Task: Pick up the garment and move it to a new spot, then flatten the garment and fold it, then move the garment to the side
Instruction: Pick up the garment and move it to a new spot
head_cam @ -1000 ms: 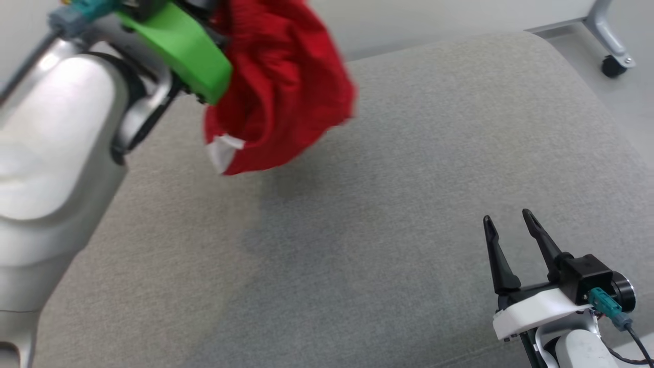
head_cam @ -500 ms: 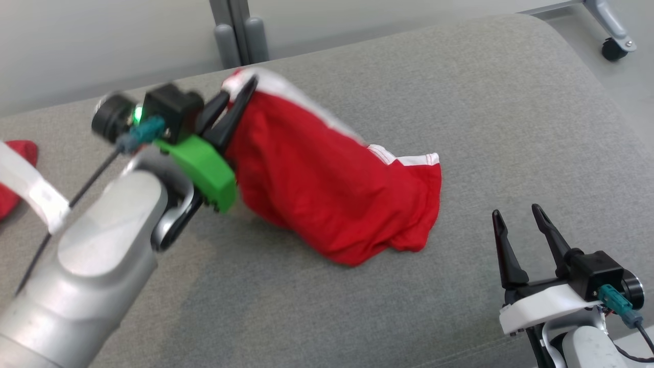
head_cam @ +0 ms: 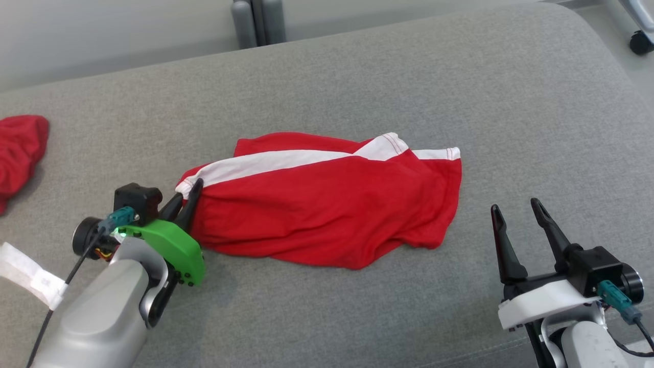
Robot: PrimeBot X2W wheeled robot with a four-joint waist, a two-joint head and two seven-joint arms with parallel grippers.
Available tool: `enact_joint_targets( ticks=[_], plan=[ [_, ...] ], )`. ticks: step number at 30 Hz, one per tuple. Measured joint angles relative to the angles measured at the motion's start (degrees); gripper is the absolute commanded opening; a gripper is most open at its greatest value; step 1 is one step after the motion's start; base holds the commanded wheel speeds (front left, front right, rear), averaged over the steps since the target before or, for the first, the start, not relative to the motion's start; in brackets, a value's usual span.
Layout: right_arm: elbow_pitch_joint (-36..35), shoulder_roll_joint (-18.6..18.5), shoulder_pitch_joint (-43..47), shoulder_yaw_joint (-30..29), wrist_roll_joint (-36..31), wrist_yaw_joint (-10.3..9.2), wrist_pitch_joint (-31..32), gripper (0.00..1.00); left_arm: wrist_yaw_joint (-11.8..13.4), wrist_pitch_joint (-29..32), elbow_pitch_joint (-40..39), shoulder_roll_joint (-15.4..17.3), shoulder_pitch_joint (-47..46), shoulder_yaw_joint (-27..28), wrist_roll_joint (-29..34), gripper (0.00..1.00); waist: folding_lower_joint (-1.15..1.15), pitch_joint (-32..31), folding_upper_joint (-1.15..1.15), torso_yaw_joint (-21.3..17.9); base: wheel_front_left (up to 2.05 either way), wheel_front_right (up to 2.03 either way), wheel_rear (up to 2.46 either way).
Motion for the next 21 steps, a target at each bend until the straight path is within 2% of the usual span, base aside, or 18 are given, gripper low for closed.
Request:
enact_joint_targets(
  ticks=[6,7,9,10,11,12,21],
  plan=[
    [-0.11,0.00,-0.79,0.09,-0.43,0.00,0.00,1.00,-0.15,-0.26,1.86,-2.07,1.82,2.26,-0.65,0.00,0.00,1.25,0.00,0.77,0.00,0.00,0.00],
    [-0.10,0.01,-1.01,0.15,-0.55,0.00,0.00,1.00,-0.20,-0.27,1.83,-2.32,2.13,2.96,-0.65,0.02,0.00,1.37,0.00,0.94,0.00,0.00,0.00],
    [0.01,0.01,-1.43,0.16,-0.97,0.00,0.00,1.00,-0.33,-0.34,1.56,-2.60,2.46,4.56,-0.55,0.34,0.00,1.52,0.00,1.25,0.00,0.00,0.00],
    [0.09,0.01,-1.55,0.08,-0.99,0.00,0.00,1.00,-0.35,-0.34,1.26,-2.82,2.77,5.49,-0.27,0.42,0.00,1.52,0.00,1.41,0.00,0.00,0.00],
    [0.23,0.01,-1.56,-0.03,-1.10,0.00,0.00,1.00,-0.38,-0.34,0.92,-3.13,3.25,6.38,0.29,0.92,0.00,1.46,0.00,1.58,0.00,0.00,0.00],
    [0.34,0.01,-1.57,-0.12,-1.20,0.00,0.00,1.00,-0.40,-0.33,0.54,-3.47,3.80,7.44,0.76,1.00,0.00,1.34,0.00,1.72,0.00,0.00,0.00],
    [0.85,0.01,-1.39,-0.37,-2.10,0.00,0.00,1.00,-0.30,-0.43,-2.94,-5.25,9.51,15.21,5.69,1.00,0.00,-1.35,0.00,2.70,0.00,0.00,0.00]
  ],
)
